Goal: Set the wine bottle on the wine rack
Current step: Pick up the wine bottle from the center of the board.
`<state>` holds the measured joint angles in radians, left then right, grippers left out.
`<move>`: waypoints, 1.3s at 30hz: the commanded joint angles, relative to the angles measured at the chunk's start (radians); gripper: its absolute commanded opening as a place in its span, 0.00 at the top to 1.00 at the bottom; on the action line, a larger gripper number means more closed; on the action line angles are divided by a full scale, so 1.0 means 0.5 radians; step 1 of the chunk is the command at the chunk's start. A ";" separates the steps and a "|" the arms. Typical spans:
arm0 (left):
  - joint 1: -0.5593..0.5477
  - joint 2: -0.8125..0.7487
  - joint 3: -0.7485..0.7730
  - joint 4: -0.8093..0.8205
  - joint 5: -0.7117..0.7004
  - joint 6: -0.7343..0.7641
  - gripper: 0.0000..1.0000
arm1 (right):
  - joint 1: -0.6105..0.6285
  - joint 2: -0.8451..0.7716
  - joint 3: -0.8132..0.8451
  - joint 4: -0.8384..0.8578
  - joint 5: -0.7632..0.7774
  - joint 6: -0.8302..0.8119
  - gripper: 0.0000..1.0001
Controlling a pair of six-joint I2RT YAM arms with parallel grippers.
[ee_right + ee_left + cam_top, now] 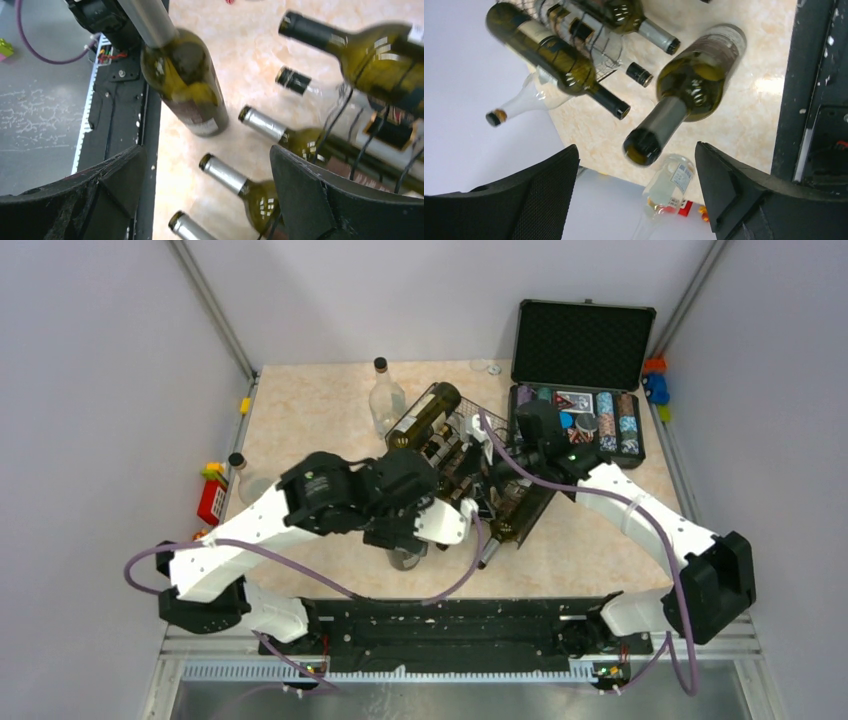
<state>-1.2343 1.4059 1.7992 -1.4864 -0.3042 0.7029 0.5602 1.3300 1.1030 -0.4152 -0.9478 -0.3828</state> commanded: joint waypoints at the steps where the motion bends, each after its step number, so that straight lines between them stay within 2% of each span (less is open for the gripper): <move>1: 0.171 -0.181 0.161 0.134 0.110 -0.108 0.10 | 0.142 0.096 0.200 0.278 -0.068 0.114 0.05; 7: 0.471 -0.403 0.232 0.222 0.332 -0.183 0.06 | 0.302 0.302 0.394 0.217 -0.020 0.115 0.05; 12: 0.670 -0.472 0.180 0.293 0.580 -0.318 0.05 | 0.312 0.361 0.417 0.205 0.064 0.115 0.05; 16: 0.839 -0.490 0.044 0.424 0.886 -0.462 0.06 | 0.313 0.354 0.414 0.127 0.135 0.040 0.06; 22: 1.058 -0.561 -0.330 0.782 1.148 -0.659 0.06 | 0.311 0.284 0.387 -0.008 0.230 -0.077 0.06; 26: 1.119 -0.549 -0.505 0.910 1.284 -0.754 0.09 | 0.308 0.211 0.336 -0.036 0.297 -0.127 0.06; 39: 1.146 -0.555 -0.788 1.026 1.380 -0.786 0.26 | 0.294 0.156 0.248 -0.017 0.331 -0.146 0.06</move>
<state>-0.6670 1.1416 1.4281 -1.0321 0.3447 0.3256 0.7105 1.4391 1.2301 -0.4423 -0.7818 -0.4358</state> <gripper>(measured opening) 0.754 0.943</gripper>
